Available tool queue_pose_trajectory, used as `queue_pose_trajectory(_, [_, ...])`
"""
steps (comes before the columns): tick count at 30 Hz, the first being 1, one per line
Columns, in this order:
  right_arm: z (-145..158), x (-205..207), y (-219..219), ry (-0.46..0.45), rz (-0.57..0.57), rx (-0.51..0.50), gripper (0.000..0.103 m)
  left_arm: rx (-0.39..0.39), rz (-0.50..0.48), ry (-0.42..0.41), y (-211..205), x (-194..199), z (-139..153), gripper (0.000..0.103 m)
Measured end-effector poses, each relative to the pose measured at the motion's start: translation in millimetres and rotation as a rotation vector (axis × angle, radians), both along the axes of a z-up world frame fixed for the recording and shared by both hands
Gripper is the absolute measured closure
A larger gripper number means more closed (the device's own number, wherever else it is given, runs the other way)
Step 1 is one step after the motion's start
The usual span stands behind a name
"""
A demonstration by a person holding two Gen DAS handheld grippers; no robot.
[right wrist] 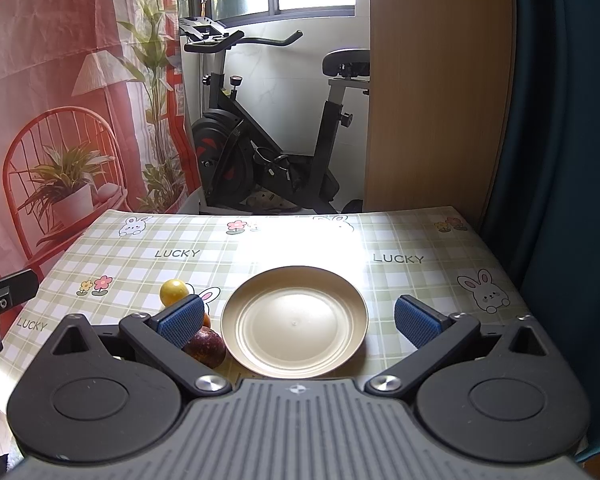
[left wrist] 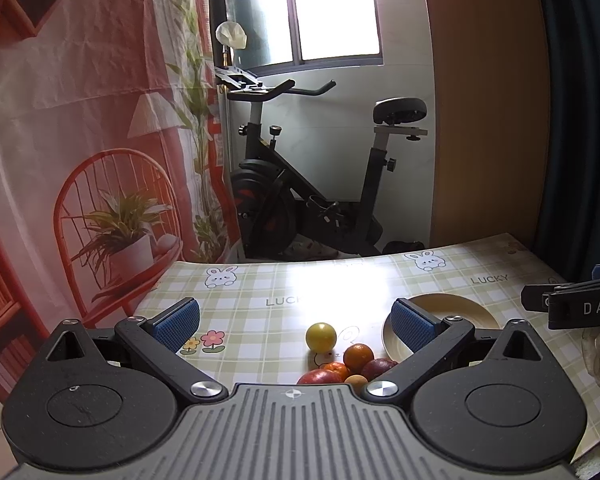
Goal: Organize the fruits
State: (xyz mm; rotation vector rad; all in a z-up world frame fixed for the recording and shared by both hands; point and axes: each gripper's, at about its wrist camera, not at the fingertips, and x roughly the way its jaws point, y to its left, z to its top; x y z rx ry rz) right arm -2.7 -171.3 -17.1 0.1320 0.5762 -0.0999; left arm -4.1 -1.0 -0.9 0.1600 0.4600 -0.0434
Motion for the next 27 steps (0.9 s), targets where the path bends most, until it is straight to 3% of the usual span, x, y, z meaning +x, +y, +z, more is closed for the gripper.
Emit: queue_pose_trajectory(27, [1.5, 1.6, -1.2, 0.000, -0.003, -0.001, 0.000, -0.006, -0.005, -0.002, -1.4, 0.6, -0.2, 0.000])
